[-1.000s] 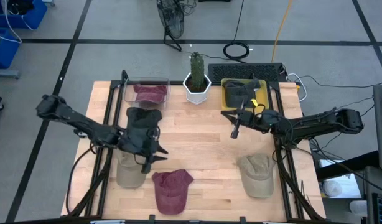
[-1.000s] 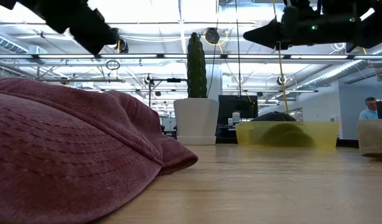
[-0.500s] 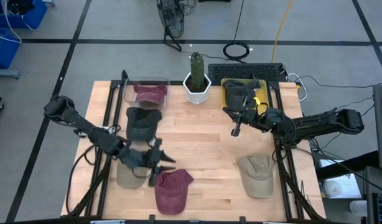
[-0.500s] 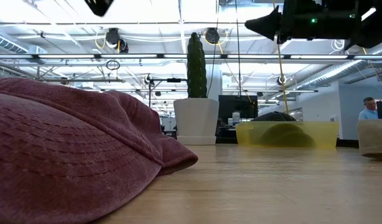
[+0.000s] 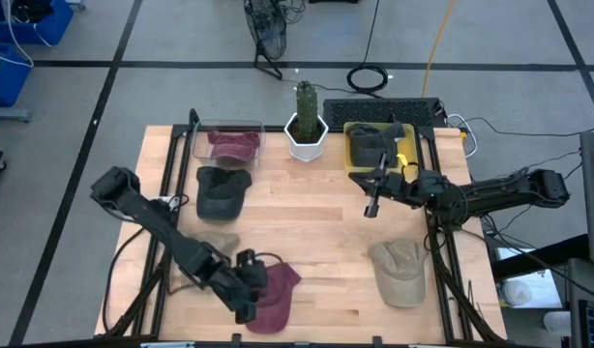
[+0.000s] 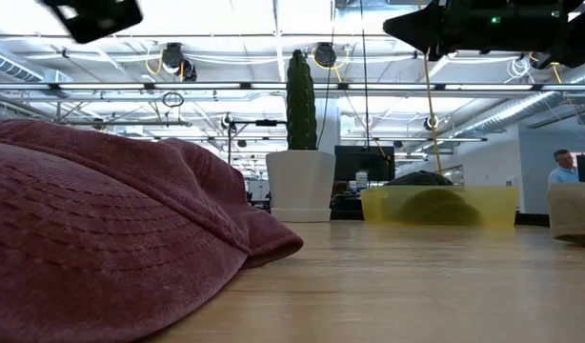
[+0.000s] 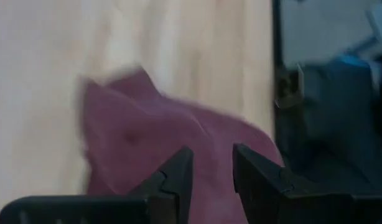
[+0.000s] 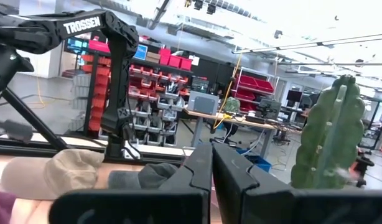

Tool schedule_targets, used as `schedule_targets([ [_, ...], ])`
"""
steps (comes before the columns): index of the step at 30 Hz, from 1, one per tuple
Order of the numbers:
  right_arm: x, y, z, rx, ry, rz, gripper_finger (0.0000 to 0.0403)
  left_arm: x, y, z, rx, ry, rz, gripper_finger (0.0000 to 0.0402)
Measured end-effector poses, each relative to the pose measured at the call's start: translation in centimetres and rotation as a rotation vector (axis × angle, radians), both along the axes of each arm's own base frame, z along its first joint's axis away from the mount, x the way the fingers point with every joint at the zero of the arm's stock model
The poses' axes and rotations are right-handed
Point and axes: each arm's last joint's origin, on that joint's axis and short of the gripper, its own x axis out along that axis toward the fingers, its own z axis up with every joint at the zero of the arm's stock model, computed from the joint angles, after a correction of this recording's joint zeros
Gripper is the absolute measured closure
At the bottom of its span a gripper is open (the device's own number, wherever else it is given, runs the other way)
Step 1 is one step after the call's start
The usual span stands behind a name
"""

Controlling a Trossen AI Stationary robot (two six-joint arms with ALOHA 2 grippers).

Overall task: Pick & Place hat
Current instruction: Put the red cap into the transparent bin

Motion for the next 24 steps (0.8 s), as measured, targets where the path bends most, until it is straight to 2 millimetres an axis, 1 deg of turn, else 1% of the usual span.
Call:
schedule_targets([
  [3, -0.1, 0.0, 0.0, 0.002, 0.009, 0.0, 0.0399, 0.2, -1.0, -0.9, -0.09, 0.103, -0.099, 0.0283],
  [5, -0.1, 0.0, 0.0, 0.003, 0.012, -0.001, 0.0399, 0.3, -1.4, -1.8, -0.111, 0.157, -0.118, 0.027],
  [8, -0.1, 0.0, -0.1, 0.013, 0.02, 0.002, 0.0399, 0.4, -1.4, -2.9, -0.099, 0.216, -0.087, 0.0235],
  [12, -0.1, 0.0, -0.3, 0.025, 0.03, 0.004, 0.0399, 0.8, -0.6, -4.2, -0.062, 0.289, -0.036, 0.0175],
  [15, 0.0, 0.0, -0.3, 0.026, 0.037, 0.003, 0.0399, 1.3, 0.0, -4.1, -0.069, 0.278, -0.019, 0.013],
  [18, 0.0, 0.0, -0.4, 0.026, 0.046, 0.002, 0.0399, 1.5, 0.2, -4.0, -0.046, 0.263, -0.053, 0.0095],
  [21, 0.0, 0.0, -0.4, 0.026, 0.048, 0.002, 0.0399, 1.4, 0.1, -4.0, -0.019, 0.247, -0.099, 0.0076],
  [24, 0.0, 0.0, -0.5, 0.026, 0.056, 0.002, 0.0399, 1.3, 0.0, -4.0, 0.014, 0.229, -0.12, 0.0072],
])
